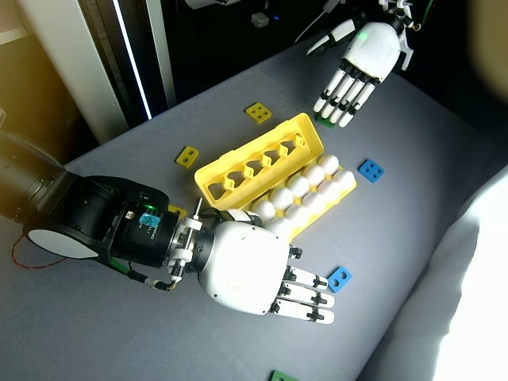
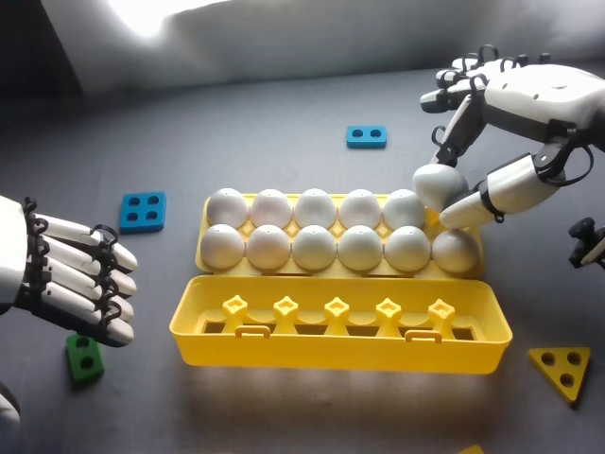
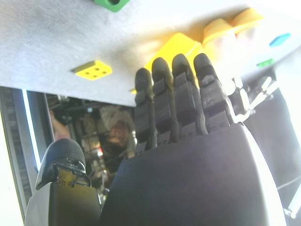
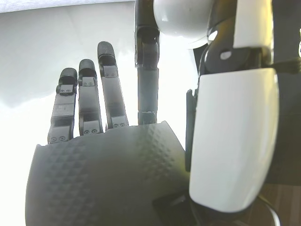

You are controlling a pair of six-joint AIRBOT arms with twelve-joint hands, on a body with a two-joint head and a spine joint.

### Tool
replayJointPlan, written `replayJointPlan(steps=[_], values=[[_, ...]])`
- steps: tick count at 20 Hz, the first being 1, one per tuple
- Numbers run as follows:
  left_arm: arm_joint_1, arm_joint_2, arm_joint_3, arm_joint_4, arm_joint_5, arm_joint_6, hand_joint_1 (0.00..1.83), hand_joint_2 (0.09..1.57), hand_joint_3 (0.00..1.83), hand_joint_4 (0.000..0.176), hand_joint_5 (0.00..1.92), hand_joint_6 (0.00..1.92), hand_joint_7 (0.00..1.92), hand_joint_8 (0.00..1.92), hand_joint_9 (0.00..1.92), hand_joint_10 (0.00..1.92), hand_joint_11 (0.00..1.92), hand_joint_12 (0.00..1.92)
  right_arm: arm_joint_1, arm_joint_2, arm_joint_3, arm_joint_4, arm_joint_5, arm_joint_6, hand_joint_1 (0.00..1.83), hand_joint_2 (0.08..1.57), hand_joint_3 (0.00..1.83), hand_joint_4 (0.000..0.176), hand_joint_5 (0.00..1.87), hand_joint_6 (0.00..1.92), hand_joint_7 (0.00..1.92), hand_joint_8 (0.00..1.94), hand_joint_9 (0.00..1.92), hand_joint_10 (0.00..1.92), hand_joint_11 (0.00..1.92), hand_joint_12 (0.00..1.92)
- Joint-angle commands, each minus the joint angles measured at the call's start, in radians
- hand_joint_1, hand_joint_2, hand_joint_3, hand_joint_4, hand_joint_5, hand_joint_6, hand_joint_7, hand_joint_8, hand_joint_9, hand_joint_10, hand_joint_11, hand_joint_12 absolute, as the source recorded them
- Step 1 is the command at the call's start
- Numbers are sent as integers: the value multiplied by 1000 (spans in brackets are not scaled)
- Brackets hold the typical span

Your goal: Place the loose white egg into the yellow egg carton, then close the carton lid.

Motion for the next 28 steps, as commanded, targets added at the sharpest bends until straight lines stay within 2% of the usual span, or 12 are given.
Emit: replayJointPlan(steps=[1,3,8,9,10,12,14,16,21,25,26,28], values=[[-8,18,2,-63,-47,-3,0,1101,0,0,391,5,358,5,259,5,0,340,1,13,4,7,94,1,1095,991,1,176,1284,447,336,4,85,3,0,0],[-8,18,2,-63,-47,-3,0,1099,0,0,391,2,364,4,267,5,0,370,1,13,3,7,93,1,1094,991,0,176,1283,448,348,8,99,8,0,0],[-8,18,2,-63,-47,-3,0,1104,0,0,353,1,319,1,216,1,0,265,-2,13,2,7,92,1,1083,997,0,176,1251,501,324,0,75,0,0,0],[-8,18,1,-63,-47,-3,0,1100,0,0,357,3,325,4,223,3,0,268,-2,13,2,7,92,1,967,914,0,104,1114,202,314,1,72,0,0,0],[-8,18,1,-63,-47,-3,0,1098,0,0,356,1,325,2,219,1,0,253,-2,13,2,7,92,1,937,885,0,84,1103,74,318,0,73,0,0,0],[-8,18,-1,-63,-47,-3,0,1101,0,0,356,1,328,3,218,0,0,248,-2,13,1,7,92,1,904,873,0,92,1070,22,314,0,78,2,0,0],[-8,18,-1,-63,-47,-3,0,1101,0,0,358,2,324,1,211,0,0,248,-2,13,-1,7,92,1,889,869,0,129,1034,3,303,0,74,0,0,0],[-8,18,-1,-63,-47,-3,0,1104,0,0,371,2,347,2,232,3,0,329,-3,13,-1,7,92,1,877,867,0,132,998,0,310,3,85,4,0,0],[-9,18,-1,-63,-47,-3,0,1104,0,0,372,5,338,7,213,2,0,249,-3,13,-1,7,92,1,785,844,0,151,864,0,301,0,98,6,0,0],[-9,18,-1,-63,-47,-2,0,1098,0,0,381,4,348,4,228,4,0,296,-3,13,-1,7,91,1,789,828,0,150,852,0,291,0,95,4,0,0],[-9,19,-1,-63,-47,-2,0,1096,0,0,364,0,337,1,224,1,0,293,-2,13,-1,7,91,1,756,831,0,156,785,0,268,0,87,0,0,0],[-9,19,-1,-63,-47,-2,0,1092,0,0,342,0,325,2,211,2,0,262,-2,18,-1,7,91,-6,699,823,0,155,629,0,231,0,69,0,0,0]])
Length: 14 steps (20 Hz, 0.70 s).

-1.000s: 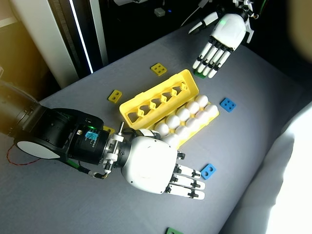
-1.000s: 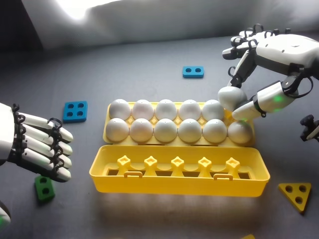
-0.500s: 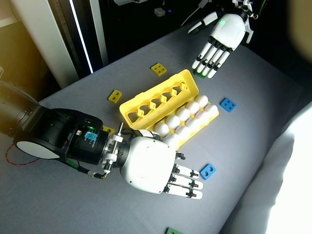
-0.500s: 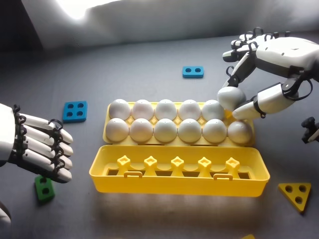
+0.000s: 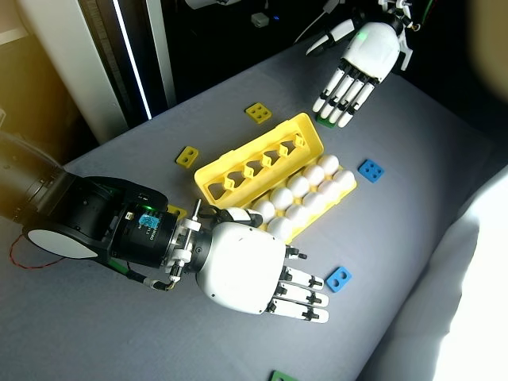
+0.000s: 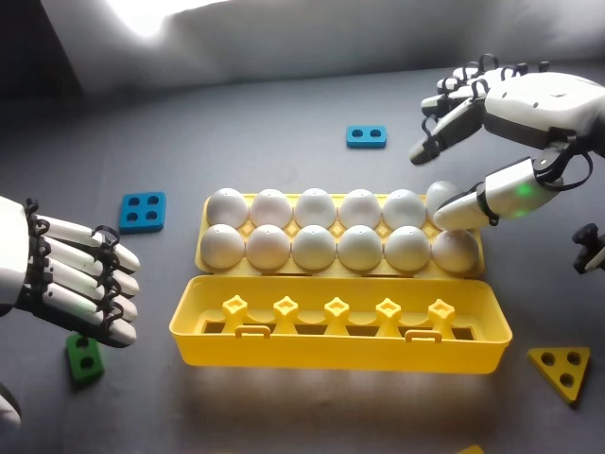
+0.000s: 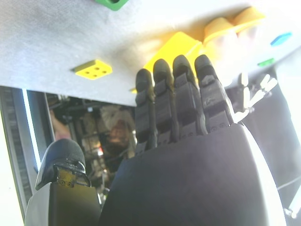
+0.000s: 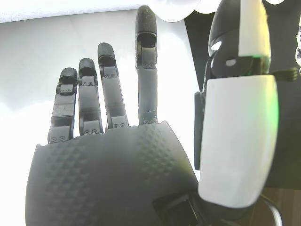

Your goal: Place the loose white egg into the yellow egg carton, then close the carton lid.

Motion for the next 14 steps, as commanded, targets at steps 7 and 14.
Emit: replayJointPlan(steps=[7,14], values=[[0,18,1,-73,-26,-13,0,1096,1,0,360,3,329,1,218,1,0,279,24,87,-28,-122,130,-10,535,842,3,66,263,0,140,2,40,12,0,0],[12,-7,-2,-101,4,-27,0,1098,0,0,384,1,342,0,234,0,0,329,105,237,-170,-553,130,187,544,829,1,0,155,3,148,0,100,5,16,245]])
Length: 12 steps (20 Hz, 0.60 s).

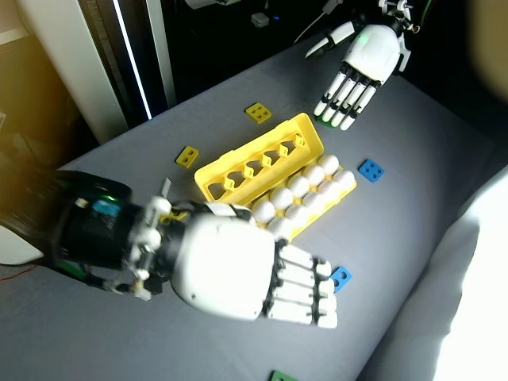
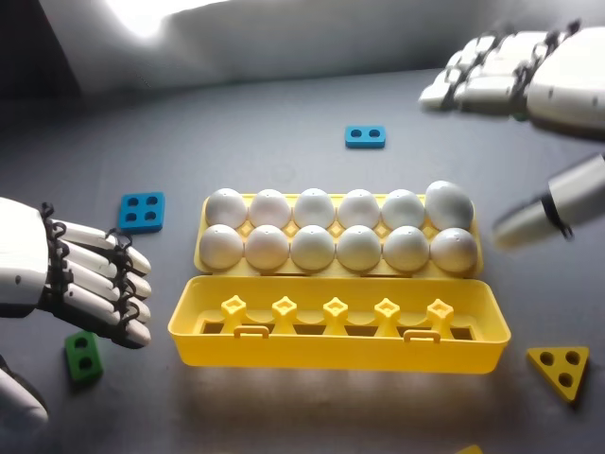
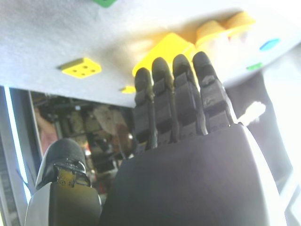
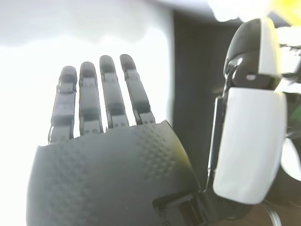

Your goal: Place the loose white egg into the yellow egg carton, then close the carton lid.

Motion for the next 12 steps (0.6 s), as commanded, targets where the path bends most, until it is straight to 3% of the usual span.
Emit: replayJointPlan(steps=[1,4,7,9,12], values=[[2,15,12,-66,-47,-1,0,1096,0,0,362,1,321,2,208,0,0,271,16,31,-21,1,98,44,556,837,3,0,150,2,149,0,110,4,2,343],[16,13,10,-66,-45,-1,0,1096,0,0,361,2,329,3,222,5,0,298,29,109,-117,-172,98,174,571,844,2,0,134,0,137,0,127,3,0,439],[22,12,10,-66,-45,9,0,1092,0,0,380,3,345,3,243,4,0,329,40,186,-193,-204,94,223,620,837,0,0,113,0,113,0,113,0,0,410],[25,9,10,-66,-45,10,0,1088,0,0,386,3,352,3,246,3,0,302,46,237,-228,-234,92,245,612,836,0,0,100,0,100,0,105,0,0,392],[27,-2,9,-66,-41,11,0,1086,0,0,383,1,353,1,244,1,0,285,78,279,-234,-370,92,357,586,831,0,0,86,0,94,0,105,0,0,393]])
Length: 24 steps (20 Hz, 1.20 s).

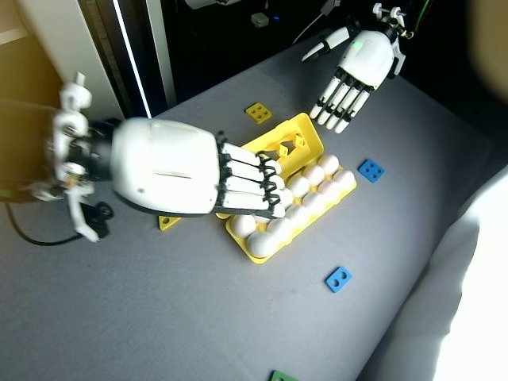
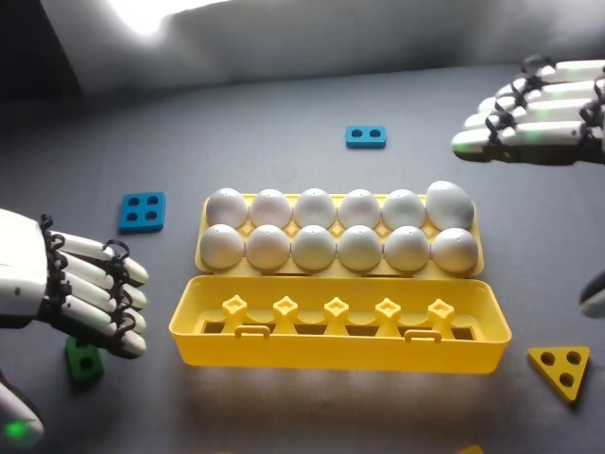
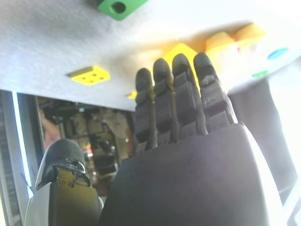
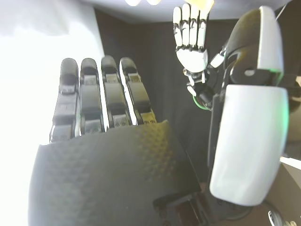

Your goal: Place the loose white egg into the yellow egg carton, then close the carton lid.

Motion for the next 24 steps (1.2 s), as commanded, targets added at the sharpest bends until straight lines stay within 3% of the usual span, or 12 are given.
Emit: replayJointPlan(steps=[1,11,16,24], values=[[3,3,8,-66,-48,-2,0,1083,0,0,381,0,351,0,240,0,0,284,18,23,0,47,67,32,589,817,0,0,83,0,91,0,101,0,0,378],[18,-30,-5,-76,-22,27,0,1083,0,0,367,0,328,0,221,1,0,284,11,91,-1,16,85,96,625,805,1,0,82,6,77,4,77,3,0,306],[25,-39,-29,-92,-6,40,0,1086,1,0,379,3,330,1,225,3,0,335,10,96,-4,2,88,109,622,828,4,0,92,2,111,5,139,10,0,498],[44,-53,-69,-100,19,63,0,1089,2,0,361,1,317,0,209,0,0,299,1,96,-6,-38,126,139,370,1030,23,0,146,3,154,3,165,2,0,525]])
